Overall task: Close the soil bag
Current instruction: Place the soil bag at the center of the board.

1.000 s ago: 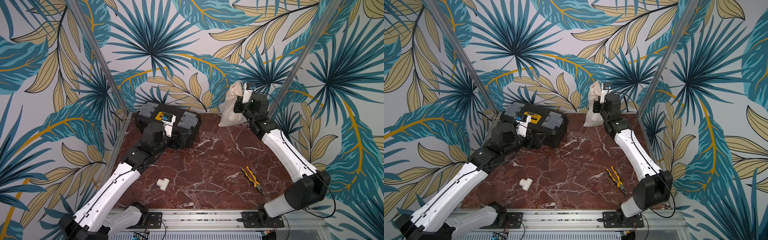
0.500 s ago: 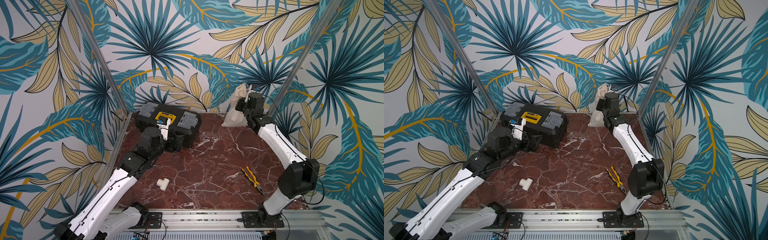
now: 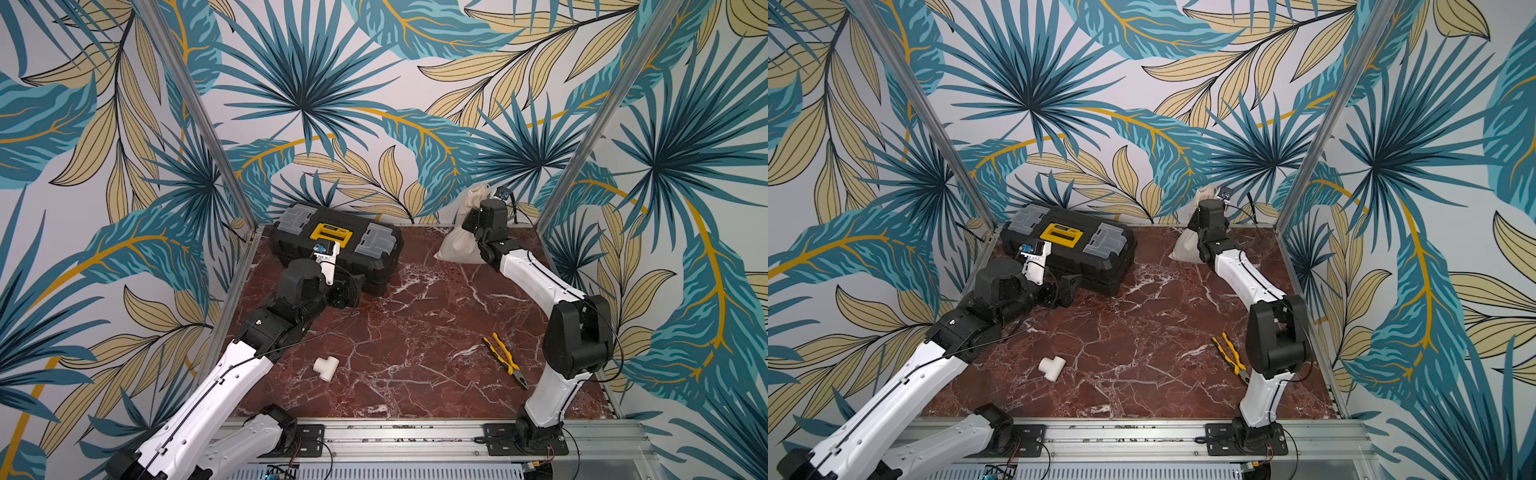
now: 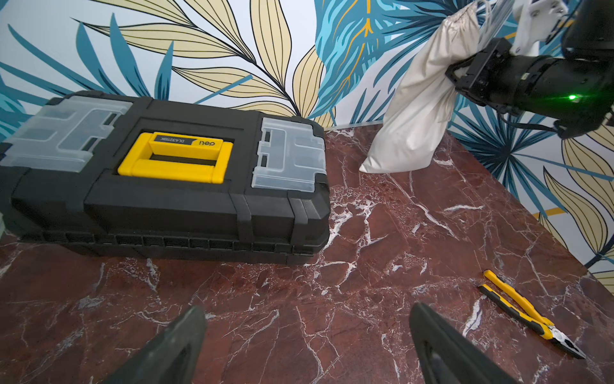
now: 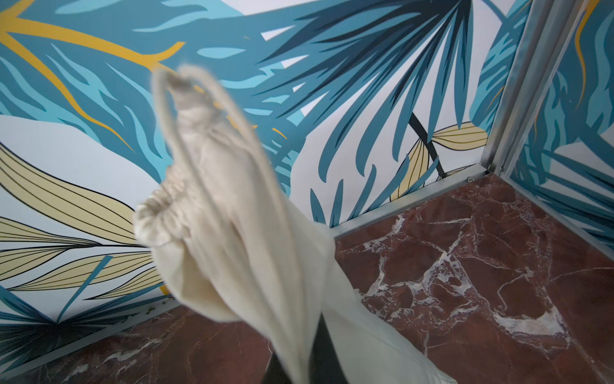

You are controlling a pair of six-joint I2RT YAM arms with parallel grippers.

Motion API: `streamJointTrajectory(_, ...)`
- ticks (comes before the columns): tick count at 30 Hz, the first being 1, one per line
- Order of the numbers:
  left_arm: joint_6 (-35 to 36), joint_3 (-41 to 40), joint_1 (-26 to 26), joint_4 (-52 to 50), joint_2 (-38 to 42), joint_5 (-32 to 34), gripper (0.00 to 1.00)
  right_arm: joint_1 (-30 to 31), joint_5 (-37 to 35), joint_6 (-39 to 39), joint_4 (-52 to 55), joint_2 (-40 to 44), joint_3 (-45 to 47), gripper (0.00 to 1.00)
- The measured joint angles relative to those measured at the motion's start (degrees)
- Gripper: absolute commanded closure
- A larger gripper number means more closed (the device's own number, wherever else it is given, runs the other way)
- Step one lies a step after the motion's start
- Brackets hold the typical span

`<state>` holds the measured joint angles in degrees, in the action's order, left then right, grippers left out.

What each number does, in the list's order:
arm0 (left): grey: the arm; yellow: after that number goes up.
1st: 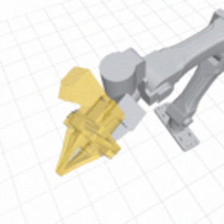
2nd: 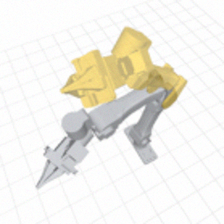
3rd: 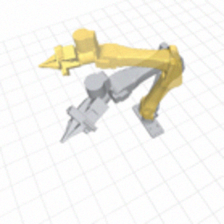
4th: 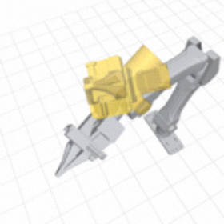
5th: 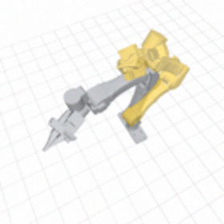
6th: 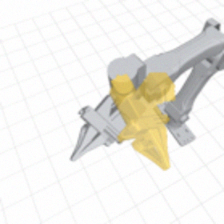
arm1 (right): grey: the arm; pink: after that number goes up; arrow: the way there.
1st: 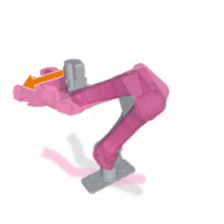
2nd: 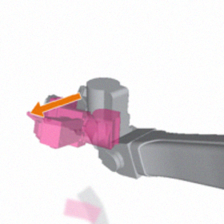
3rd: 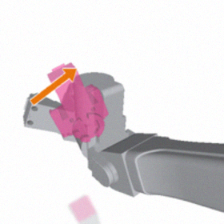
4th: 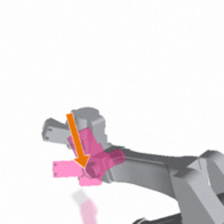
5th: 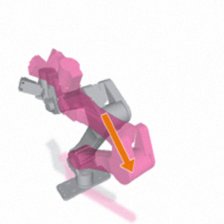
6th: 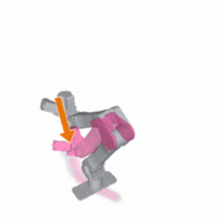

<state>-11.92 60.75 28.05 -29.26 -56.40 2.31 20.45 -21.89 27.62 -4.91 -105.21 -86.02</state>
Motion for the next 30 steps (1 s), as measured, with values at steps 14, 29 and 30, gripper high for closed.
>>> streamJointTrajectory(14, 6.8, 1.6, 0.0, 1.4, -7.4, -3.6, 0.00, -0.1, -0.8, 6.1, -5.5, -7.5, -1.4, 1.00)
streamJointTrajectory(29, 7.5, 3.8, 0.0, 0.7, -8.9, -4.8, 0.00, -1.0, 3.1, 7.7, -1.7, -14.2, -1.6, 1.00)
streamJointTrajectory(30, 7.5, 3.8, 0.0, 0.7, -8.9, -4.9, 0.00, -1.3, 4.0, 7.8, -1.7, -14.4, -1.6, 1.00)
